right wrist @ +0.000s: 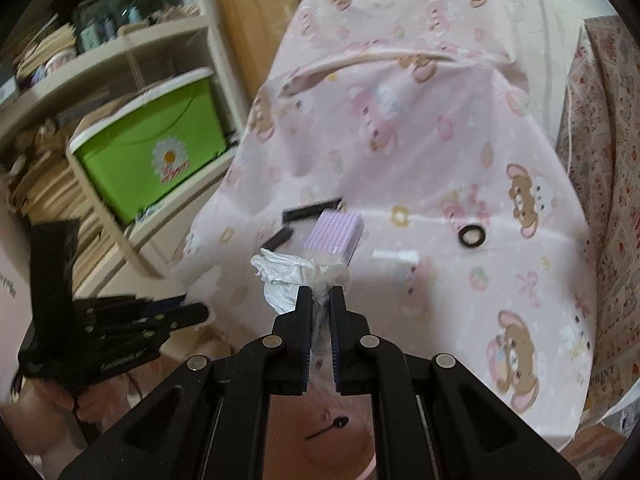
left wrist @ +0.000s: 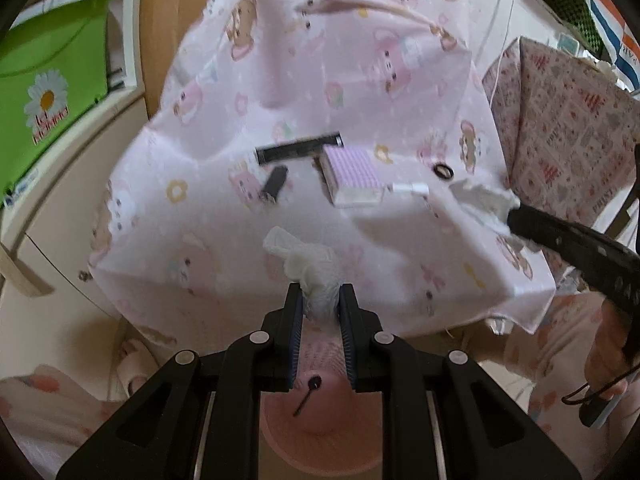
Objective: Collect trash
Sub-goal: 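Carry both held tissues down over the pink basket, then open the left tool, then the right tool, dropping both tissues into the basket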
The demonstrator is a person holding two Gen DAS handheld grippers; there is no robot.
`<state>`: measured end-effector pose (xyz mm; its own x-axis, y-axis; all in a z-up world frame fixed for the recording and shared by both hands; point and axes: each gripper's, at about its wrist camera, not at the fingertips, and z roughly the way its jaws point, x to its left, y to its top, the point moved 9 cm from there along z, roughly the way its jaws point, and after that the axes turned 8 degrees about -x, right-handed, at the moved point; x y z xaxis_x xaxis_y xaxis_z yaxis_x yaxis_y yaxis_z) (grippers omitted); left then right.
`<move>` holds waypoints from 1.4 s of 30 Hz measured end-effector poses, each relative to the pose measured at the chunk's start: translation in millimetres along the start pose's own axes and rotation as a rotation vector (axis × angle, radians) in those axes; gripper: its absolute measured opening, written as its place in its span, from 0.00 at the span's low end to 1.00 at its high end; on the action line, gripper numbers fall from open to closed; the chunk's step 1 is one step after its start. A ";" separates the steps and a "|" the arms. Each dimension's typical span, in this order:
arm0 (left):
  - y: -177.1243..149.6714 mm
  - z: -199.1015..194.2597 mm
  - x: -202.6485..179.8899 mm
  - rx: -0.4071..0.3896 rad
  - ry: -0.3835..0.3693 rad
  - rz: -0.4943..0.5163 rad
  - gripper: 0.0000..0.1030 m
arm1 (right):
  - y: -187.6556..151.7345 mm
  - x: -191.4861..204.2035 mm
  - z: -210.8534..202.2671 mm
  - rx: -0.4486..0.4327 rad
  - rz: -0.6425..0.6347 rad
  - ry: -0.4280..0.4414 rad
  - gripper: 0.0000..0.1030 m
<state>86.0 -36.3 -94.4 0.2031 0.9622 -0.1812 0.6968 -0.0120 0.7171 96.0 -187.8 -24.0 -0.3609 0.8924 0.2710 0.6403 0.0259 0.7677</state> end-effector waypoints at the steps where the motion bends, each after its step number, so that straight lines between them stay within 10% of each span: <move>1: -3.4 1.7 -0.5 0.015 -0.010 -0.010 0.17 | -5.0 2.8 -0.7 0.010 -0.008 0.005 0.09; 21: -51.9 33.6 -0.1 0.253 -0.043 -0.069 0.17 | -112.2 39.4 24.7 0.332 -0.081 0.087 0.09; 42: -110.3 86.0 11.9 0.466 0.012 -0.119 0.17 | -192.2 8.9 90.4 0.578 -0.100 -0.082 0.09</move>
<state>70.7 -46.9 -233.6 0.0972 0.9674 -0.2338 0.9495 -0.0197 0.3133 31.0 -144.1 -221.7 -0.3995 0.9043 0.1504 0.8797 0.3320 0.3405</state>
